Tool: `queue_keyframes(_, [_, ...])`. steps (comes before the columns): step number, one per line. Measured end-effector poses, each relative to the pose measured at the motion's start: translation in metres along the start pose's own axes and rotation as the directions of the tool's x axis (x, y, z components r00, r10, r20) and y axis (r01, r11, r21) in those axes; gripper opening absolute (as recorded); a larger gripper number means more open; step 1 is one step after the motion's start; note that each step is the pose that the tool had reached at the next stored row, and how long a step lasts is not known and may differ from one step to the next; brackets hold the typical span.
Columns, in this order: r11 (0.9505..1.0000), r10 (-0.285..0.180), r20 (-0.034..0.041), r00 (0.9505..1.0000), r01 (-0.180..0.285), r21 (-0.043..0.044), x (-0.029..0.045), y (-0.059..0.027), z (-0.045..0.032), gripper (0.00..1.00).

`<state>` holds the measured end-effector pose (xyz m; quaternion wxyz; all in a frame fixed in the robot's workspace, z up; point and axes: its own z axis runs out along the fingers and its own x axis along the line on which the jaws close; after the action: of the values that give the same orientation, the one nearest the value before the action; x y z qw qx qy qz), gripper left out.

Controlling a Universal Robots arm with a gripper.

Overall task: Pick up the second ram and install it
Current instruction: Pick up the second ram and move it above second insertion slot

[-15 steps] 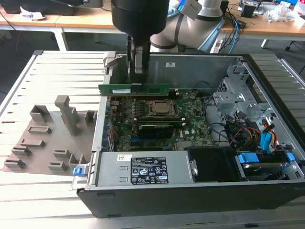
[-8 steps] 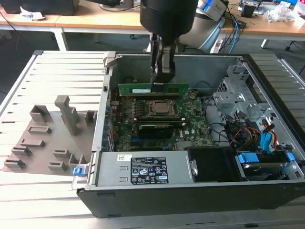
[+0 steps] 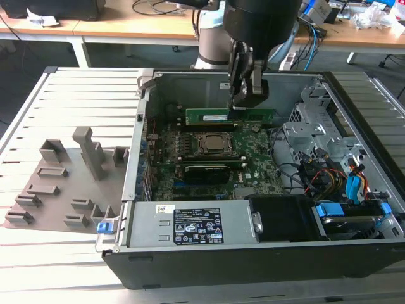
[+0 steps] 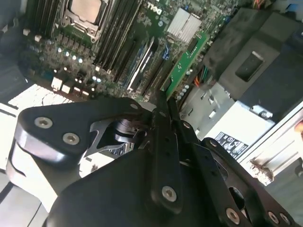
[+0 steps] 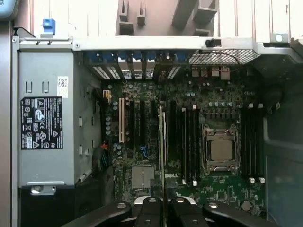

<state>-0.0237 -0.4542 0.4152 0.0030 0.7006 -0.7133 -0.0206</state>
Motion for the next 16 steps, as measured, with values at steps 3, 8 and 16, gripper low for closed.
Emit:
queue_keyframes(3, [0.9999,0.012,0.0041,0.9999,-0.012,0.0002,-0.0017,-0.0016,0.0025,0.14])
queue_keyframes(8, [0.9998,0.021,0.0072,0.9998,-0.021,0.0003,-0.0178,-0.002,0.0076,0.14])
queue_keyframes(16, [0.9998,0.021,0.0073,0.9998,-0.021,0.0003,-0.0556,-0.0068,0.0174,0.14])
